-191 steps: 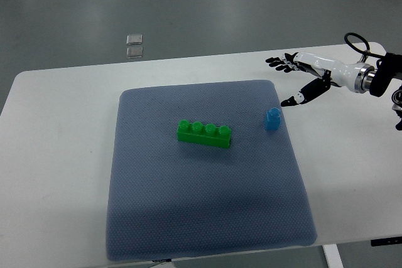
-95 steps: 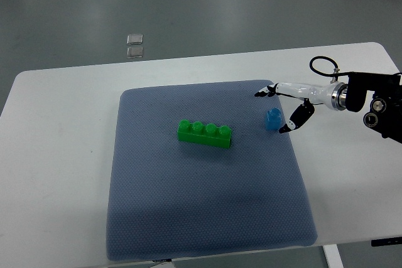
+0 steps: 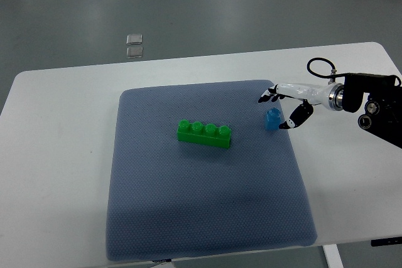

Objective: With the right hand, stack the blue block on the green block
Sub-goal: 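Move the right hand down toward the small blue block, then close the right hand fingers around the blue block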

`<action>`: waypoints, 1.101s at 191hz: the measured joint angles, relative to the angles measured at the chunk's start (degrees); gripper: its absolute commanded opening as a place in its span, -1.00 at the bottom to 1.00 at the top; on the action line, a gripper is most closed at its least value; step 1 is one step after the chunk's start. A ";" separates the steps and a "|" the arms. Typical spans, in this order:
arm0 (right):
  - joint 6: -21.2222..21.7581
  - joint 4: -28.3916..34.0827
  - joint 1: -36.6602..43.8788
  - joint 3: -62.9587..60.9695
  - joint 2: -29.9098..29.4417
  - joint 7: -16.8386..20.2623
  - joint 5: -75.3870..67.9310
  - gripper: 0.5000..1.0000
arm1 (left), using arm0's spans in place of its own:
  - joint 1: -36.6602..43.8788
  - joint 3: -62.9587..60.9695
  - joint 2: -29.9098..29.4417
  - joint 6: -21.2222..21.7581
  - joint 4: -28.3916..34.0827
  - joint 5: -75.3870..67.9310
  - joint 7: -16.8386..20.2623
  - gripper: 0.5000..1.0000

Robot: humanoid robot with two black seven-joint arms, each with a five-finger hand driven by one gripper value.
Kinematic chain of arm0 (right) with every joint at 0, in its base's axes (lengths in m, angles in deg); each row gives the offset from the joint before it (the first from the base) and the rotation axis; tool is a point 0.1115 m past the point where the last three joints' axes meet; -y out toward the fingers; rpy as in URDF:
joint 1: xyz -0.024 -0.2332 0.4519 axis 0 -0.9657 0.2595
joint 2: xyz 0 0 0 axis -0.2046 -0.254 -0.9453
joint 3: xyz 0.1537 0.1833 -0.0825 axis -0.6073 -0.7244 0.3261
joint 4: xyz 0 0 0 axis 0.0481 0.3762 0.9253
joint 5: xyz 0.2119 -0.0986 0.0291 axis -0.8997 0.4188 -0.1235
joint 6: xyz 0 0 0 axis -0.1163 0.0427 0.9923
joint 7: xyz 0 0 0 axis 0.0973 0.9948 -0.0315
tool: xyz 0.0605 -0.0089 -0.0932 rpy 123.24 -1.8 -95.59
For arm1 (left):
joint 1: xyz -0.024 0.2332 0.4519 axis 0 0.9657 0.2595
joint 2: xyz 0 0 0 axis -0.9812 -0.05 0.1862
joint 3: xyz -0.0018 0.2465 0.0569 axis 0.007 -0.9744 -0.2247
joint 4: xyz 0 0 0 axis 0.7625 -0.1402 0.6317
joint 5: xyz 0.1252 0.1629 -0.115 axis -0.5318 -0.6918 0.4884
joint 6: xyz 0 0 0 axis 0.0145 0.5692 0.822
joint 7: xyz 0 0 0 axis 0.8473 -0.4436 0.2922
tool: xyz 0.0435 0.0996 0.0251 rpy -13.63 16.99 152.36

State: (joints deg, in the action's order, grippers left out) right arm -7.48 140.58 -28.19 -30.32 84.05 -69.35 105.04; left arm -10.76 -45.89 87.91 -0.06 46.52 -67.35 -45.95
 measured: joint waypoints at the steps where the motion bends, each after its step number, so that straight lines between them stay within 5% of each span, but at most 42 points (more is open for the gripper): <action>1: 0.00 -0.02 0.00 0.01 -0.02 0.00 0.02 0.20 | 0.00 0.00 0.00 0.00 0.00 0.00 0.00 1.00; 210: -1.05 -2.60 0.01 0.80 -2.30 1.22 2.00 -0.11 | 0.00 0.00 0.00 0.00 0.02 0.00 0.00 1.00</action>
State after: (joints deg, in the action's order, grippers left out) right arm -8.54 137.99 -28.18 -29.52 81.75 -68.13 107.04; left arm -10.76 -45.89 87.91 -0.06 46.53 -67.35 -45.95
